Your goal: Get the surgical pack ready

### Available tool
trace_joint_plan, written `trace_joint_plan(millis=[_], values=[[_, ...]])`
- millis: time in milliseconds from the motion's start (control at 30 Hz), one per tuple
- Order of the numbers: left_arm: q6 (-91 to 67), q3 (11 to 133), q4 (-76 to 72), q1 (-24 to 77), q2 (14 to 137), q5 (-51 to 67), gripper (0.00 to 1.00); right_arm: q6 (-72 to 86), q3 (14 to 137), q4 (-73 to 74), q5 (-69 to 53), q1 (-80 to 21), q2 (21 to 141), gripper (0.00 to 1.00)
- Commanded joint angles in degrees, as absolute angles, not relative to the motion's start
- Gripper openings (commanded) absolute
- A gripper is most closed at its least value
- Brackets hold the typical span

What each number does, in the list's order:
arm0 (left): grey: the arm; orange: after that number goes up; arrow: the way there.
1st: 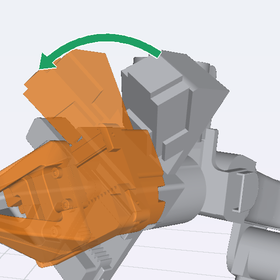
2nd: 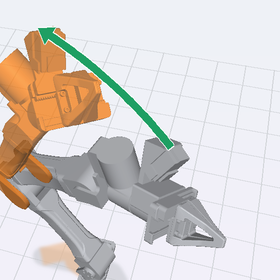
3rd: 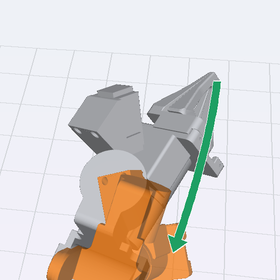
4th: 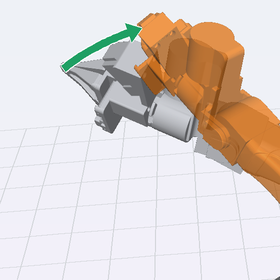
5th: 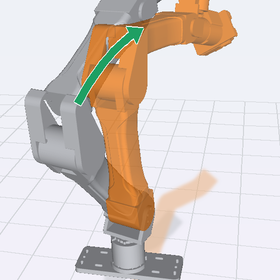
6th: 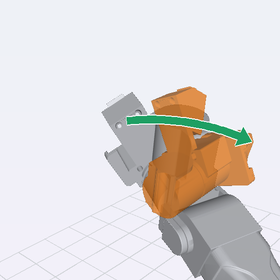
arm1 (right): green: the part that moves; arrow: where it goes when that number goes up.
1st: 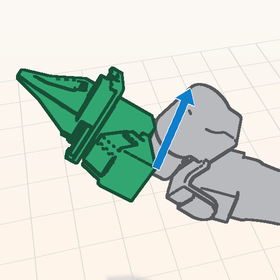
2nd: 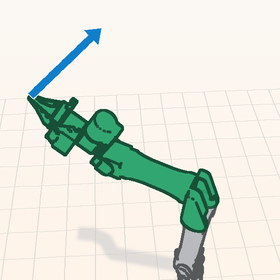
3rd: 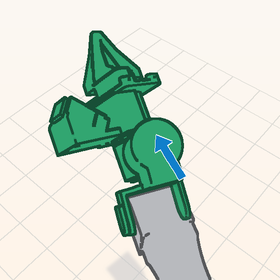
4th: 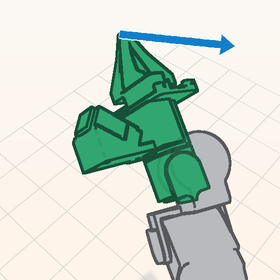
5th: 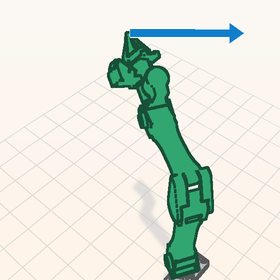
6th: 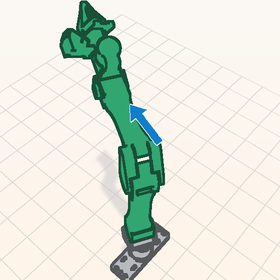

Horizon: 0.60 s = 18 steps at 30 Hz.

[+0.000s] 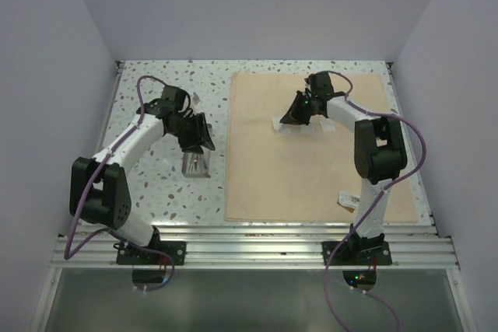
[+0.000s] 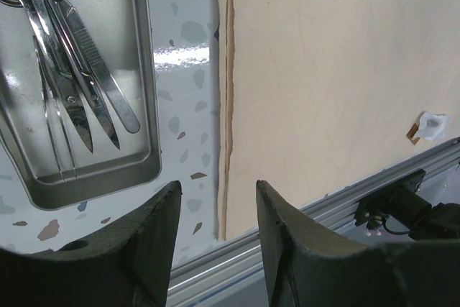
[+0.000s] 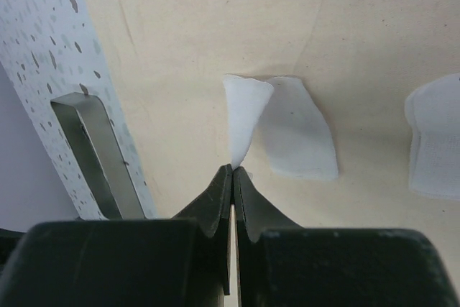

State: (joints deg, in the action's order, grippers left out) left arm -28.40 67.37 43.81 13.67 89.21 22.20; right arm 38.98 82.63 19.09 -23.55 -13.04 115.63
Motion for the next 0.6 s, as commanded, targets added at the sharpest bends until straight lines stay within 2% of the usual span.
trace_joint_plan(millis=[0,567], values=[[-28.7,69.4,41.9,14.1,89.4,23.3,0.5,39.3,81.5,17.3,-21.4,-12.4,115.6,0.0],[-28.4,69.5,41.7,14.1,89.9,23.5,0.5,39.0,78.0,17.1,-17.1,-12.1,115.1,0.0]])
